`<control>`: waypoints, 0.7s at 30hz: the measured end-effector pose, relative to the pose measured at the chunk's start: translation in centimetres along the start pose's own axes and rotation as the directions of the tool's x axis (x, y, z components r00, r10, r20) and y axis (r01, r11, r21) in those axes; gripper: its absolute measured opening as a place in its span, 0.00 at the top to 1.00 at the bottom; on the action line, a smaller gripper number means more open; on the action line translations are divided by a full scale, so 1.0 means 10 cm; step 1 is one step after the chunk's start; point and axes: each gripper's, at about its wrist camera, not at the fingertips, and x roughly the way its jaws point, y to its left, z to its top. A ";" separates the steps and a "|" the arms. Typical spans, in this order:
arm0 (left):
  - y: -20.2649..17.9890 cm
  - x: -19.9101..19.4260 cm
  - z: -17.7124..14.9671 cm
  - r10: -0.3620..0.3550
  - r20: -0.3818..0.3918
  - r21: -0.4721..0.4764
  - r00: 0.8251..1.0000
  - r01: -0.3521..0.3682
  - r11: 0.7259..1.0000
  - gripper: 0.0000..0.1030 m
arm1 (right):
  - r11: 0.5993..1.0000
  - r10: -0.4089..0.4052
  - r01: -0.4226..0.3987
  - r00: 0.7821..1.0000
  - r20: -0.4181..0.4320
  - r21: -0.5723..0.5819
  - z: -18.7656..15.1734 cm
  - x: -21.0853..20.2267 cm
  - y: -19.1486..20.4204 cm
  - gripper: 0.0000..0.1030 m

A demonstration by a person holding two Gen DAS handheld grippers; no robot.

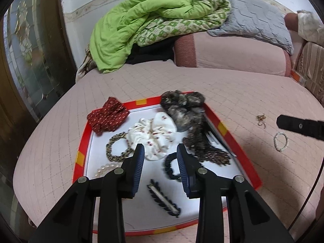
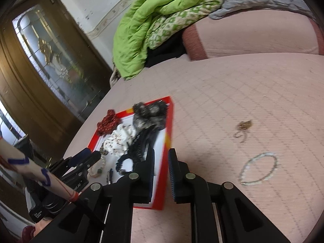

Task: Organize jewelry
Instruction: 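Move both grippers to the light-blue bead bracelet and gold pendant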

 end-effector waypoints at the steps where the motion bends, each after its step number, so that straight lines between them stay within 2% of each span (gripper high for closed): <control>1: -0.06 -0.02 0.01 0.001 0.006 0.015 1.000 -0.001 1.000 0.69 | 1.000 -0.005 0.005 1.000 0.007 0.008 0.01 -0.05 -0.05 0.85; 7: -0.46 -0.16 0.09 -0.004 0.043 0.094 0.999 0.000 0.996 0.67 | 0.999 -0.031 0.029 0.999 0.042 0.044 0.05 -0.31 -0.33 0.85; 14: -1.00 -0.21 0.09 -0.048 0.046 0.186 0.998 0.039 0.982 0.64 | 0.995 -0.056 0.049 0.995 0.088 0.085 0.07 -0.65 -0.62 0.85; 18: -1.26 -0.19 0.09 -0.085 0.022 0.218 0.996 0.078 0.973 0.64 | 0.991 -0.076 0.062 0.990 0.116 0.121 0.08 -0.85 -0.80 0.85; 21: -1.40 -0.08 0.13 -0.126 -0.034 0.218 0.991 0.131 0.967 0.64 | 0.985 -0.094 0.073 0.986 0.134 0.157 0.08 -0.97 -0.96 0.84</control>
